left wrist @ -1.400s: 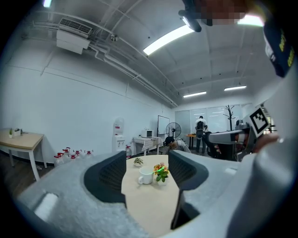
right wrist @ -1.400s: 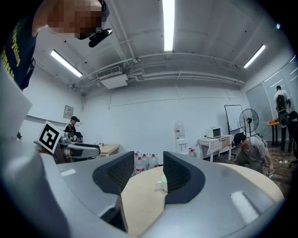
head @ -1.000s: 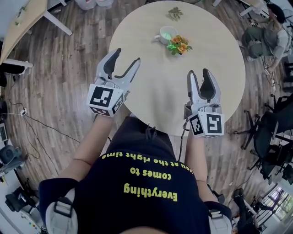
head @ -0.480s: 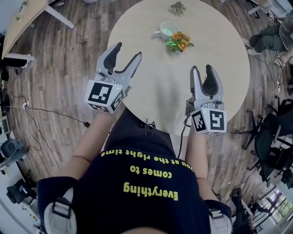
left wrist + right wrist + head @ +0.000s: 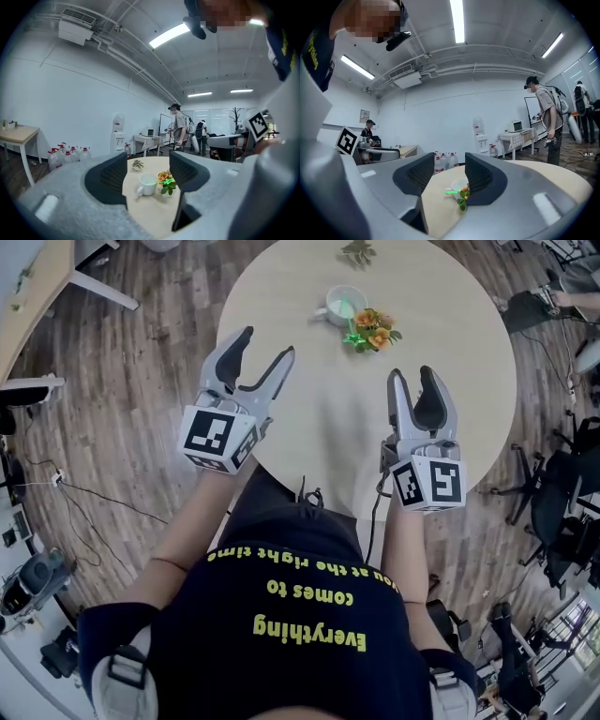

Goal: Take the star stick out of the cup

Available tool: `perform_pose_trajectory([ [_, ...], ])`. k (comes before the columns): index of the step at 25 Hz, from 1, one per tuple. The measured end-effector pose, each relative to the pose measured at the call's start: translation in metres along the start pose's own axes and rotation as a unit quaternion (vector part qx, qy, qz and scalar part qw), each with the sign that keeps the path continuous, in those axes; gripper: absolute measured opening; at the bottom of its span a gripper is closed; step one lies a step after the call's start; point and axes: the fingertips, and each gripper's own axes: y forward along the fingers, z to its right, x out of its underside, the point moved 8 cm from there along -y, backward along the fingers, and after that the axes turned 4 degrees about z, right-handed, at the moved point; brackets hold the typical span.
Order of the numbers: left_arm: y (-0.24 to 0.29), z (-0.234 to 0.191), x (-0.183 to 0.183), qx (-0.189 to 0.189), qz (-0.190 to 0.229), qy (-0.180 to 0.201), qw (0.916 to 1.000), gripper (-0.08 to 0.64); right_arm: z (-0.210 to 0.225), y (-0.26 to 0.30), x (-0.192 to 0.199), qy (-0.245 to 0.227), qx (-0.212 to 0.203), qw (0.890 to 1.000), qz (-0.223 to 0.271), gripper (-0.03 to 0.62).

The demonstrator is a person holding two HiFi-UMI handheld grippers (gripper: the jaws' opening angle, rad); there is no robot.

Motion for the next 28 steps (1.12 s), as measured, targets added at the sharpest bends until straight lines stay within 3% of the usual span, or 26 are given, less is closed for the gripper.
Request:
perform_pose_trajectory([
  [17,0.037,-0.042,0.027,0.026,-0.029,-0.012,0.9991,0.279,-0.002,0.056,0.04,0.024,0.02,0.999,-0.041,0.202],
  [28,0.056,-0.048,0.043,0.035,-0.042,-0.019,0.9983,0.215,0.007,0.081,0.068,0.041,0.021,0.996,-0.074,0.204],
])
